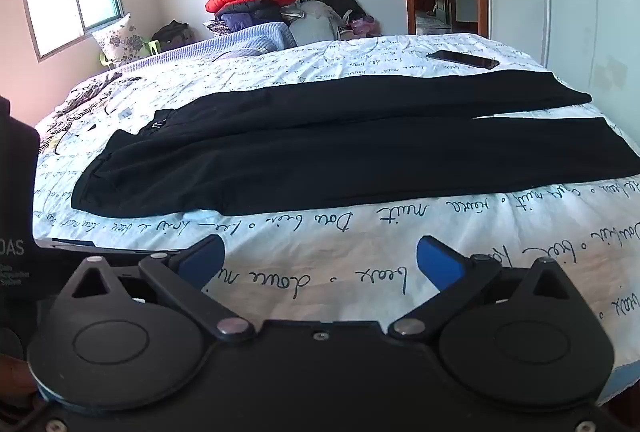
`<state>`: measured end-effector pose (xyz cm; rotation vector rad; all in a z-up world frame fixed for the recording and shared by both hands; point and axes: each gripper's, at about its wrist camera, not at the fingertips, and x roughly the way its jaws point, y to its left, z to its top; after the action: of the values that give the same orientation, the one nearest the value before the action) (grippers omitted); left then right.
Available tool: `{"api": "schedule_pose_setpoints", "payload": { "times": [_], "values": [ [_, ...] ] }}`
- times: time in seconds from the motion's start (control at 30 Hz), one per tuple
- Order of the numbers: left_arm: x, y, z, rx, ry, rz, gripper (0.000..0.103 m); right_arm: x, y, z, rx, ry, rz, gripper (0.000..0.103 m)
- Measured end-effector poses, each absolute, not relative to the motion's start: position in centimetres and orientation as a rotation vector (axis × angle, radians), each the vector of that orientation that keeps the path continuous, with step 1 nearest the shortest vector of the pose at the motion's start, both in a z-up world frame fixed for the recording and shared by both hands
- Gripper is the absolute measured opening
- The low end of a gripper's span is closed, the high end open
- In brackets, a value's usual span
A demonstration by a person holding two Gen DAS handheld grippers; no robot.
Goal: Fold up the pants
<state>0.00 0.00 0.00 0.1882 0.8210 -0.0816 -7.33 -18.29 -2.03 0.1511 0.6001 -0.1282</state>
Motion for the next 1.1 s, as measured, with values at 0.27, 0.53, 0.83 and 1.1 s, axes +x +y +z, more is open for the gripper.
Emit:
{"api": "schedule_pose_setpoints", "payload": {
  "times": [0.27,0.53,0.83,1.1],
  "values": [
    [0.19,-0.02,-0.10,0.190,0.823,-0.080,0.102,-7.30,-18.33,-2.09,0.151,0.602,-0.128,0.103],
    [0.03,0.30,-0.17,0.190,0.823,-0.080,0.102,-7.29,-18.37,-2.12,0.152,0.603,-0.128,0.103],
    [0.14,0.53,-0.31,0.191,0.823,-0.076,0.102,-7.31,-18.37,-2.16,0.151,0.603,-0.127,0.103],
    [0.13,0.54,-0.38,0.192,0.820,-0.075,0.102,-7.28,-18.38,-2.16,0.152,0.604,-0.128,0.103]
  ]
}}
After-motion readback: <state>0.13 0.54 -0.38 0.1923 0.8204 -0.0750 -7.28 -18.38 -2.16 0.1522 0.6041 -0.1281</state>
